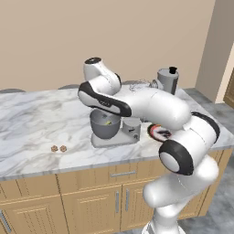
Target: Add butter and sugar cubes to the stand mixer bowl and then turn on the stand mixer to begin making frosting.
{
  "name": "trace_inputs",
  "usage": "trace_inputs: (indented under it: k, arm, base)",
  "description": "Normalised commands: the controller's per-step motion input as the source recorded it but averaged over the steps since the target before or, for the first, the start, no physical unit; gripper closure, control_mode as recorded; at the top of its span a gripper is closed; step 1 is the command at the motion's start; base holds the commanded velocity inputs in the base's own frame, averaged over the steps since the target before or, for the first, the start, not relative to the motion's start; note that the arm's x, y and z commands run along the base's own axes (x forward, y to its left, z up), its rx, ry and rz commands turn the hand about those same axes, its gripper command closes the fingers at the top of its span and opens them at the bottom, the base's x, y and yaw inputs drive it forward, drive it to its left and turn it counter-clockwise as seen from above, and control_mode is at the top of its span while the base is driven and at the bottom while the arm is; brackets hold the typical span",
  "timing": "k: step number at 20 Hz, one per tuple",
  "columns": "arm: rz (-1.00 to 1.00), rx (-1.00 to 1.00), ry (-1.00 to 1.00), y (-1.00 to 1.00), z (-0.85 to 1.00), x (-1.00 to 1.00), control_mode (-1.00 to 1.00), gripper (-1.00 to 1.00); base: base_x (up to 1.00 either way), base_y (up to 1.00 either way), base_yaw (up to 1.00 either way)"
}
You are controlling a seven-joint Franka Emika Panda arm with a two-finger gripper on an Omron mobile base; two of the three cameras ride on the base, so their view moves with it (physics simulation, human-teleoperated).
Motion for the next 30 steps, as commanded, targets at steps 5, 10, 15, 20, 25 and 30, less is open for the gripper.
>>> trace_inputs:
  k: [5, 10, 15, 20, 25, 30]
  arm:
    - [0.56, -0.05, 0.12, 0.58, 0.00, -0.99, -1.00, -1.00]
    - [0.59, -0.01, 0.09, 0.49, -0.09, -0.60, -1.00, -1.00]
    - [0.48, 0.00, 0.01, 0.52, -0.37, -0.07, -1.00, -1.00]
    - [0.28, 0.00, 0.00, 0.55, -0.49, 0.17, -1.00, -1.00]
    - [0.12, -0.02, 0.00, 0.48, -0.34, 0.27, -1.00, -1.00]
    - [0.02, -0.07, -0.01, 0.32, -0.24, 0.32, -1.00, -1.00]
  base:
    - [0.00, 0.00, 0.00]
    - [0.00, 0.00, 0.00]
    - [0.00, 0.00, 0.00]
    - [0.00, 0.00, 0.00]
    - [0.00, 0.00, 0.00]
    - [0.00, 0.00, 0.00]
